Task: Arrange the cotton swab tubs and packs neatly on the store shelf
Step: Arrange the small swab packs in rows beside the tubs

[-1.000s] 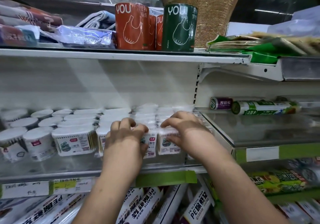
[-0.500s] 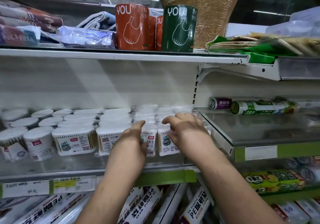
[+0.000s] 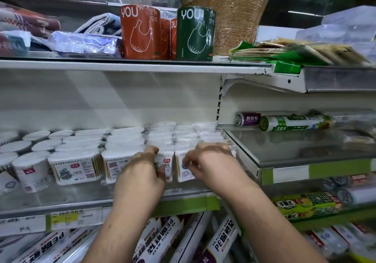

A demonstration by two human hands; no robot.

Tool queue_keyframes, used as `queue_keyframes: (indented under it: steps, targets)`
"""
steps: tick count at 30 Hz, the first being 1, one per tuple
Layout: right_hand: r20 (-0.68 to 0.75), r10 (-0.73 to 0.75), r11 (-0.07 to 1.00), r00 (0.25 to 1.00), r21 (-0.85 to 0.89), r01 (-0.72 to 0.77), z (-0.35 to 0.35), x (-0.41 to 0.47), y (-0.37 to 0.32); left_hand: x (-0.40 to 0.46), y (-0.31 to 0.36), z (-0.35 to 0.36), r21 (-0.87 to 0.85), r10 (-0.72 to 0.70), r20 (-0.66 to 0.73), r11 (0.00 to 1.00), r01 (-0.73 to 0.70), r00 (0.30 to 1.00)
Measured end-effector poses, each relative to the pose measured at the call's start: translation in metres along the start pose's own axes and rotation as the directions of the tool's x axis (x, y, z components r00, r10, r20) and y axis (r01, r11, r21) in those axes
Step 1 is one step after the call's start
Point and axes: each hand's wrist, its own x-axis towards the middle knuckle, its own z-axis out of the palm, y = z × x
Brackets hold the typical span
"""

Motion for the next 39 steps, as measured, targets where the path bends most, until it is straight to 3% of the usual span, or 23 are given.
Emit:
queue_keyframes:
  steps: [3, 9, 18, 30, 39]
  targets:
    - [0.124, 0.009, 0.998, 0.992, -0.06, -0.002, 0.005, 0.002, -0.006, -0.004, -0.001, 0.008, -0.062, -0.01, 0.052, 0.998, 0.013, 0.999]
    - [0.157, 0.045, 0.988, 0.987, -0.153, -0.021, 0.013, 0.003, -0.014, -0.004, -0.005, 0.007, -0.218, -0.032, 0.184, 0.973, 0.073, 0.982]
    - [-0.006, 0.044, 0.998, 0.999, 0.049, -0.043, -0.003, -0.013, -0.013, -0.016, 0.001, -0.009, -0.183, 0.001, 0.118, 0.983, 0.021, 0.993]
    - [-0.046, 0.117, 0.99, 0.992, 0.083, -0.113, -0.031, -0.037, 0.01, -0.014, 0.033, 0.006, -0.271, 0.114, 0.13, 0.96, -0.076, 0.985]
    - [-0.128, 0.164, 0.985, 0.978, 0.071, -0.156, -0.051, -0.068, 0.064, -0.013, 0.089, 0.026, -0.37, 0.238, 0.105, 0.91, -0.184, 0.966]
